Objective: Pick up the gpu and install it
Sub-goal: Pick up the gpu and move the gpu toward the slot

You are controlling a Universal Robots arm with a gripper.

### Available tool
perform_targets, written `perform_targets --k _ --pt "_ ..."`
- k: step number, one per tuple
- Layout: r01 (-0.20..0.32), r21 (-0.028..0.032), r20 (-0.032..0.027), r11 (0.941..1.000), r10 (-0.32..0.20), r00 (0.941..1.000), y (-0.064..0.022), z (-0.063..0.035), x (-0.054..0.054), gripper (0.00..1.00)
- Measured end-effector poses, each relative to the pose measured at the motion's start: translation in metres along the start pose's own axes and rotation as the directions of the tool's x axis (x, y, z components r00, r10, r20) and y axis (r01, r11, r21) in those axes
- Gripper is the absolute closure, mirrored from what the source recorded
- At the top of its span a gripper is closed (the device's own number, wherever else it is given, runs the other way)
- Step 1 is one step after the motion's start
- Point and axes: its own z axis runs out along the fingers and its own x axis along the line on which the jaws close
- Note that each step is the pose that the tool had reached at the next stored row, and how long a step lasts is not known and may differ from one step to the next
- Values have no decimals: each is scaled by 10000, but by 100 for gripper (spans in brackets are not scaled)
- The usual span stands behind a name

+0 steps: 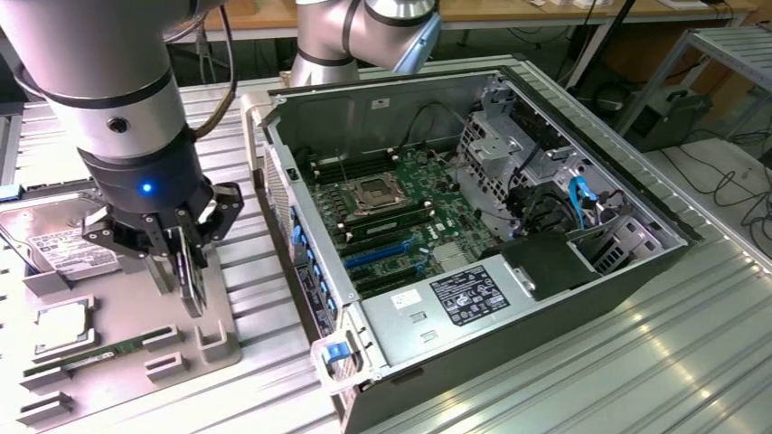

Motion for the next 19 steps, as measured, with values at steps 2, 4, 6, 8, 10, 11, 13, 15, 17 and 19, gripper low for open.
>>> perform_targets --k 2,4,6,8,10,11,13,15,17,19 --pt "0 -1 1 10000 0 10000 0 -28 -1 72" --pt "0 0 0 10000 0 10000 0 -53 -1 72" --pt "0 0 0 10000 0 10000 0 -99 -2 72" --pt "-1 0 0 10000 1 10000 0 -135 -3 72" --pt "-1 0 0 10000 1 10000 0 -176 -4 72" --pt "0 -1 1 10000 0 10000 0 -191 -4 72" --pt "0 0 0 10000 0 10000 0 -222 -5 72" --pt "0 -1 0 10000 0 10000 0 -256 -6 72" --pt "0 0 1 10000 0 10000 0 -296 -7 72" --pt "0 0 0 10000 0 10000 0 -331 -7 72"
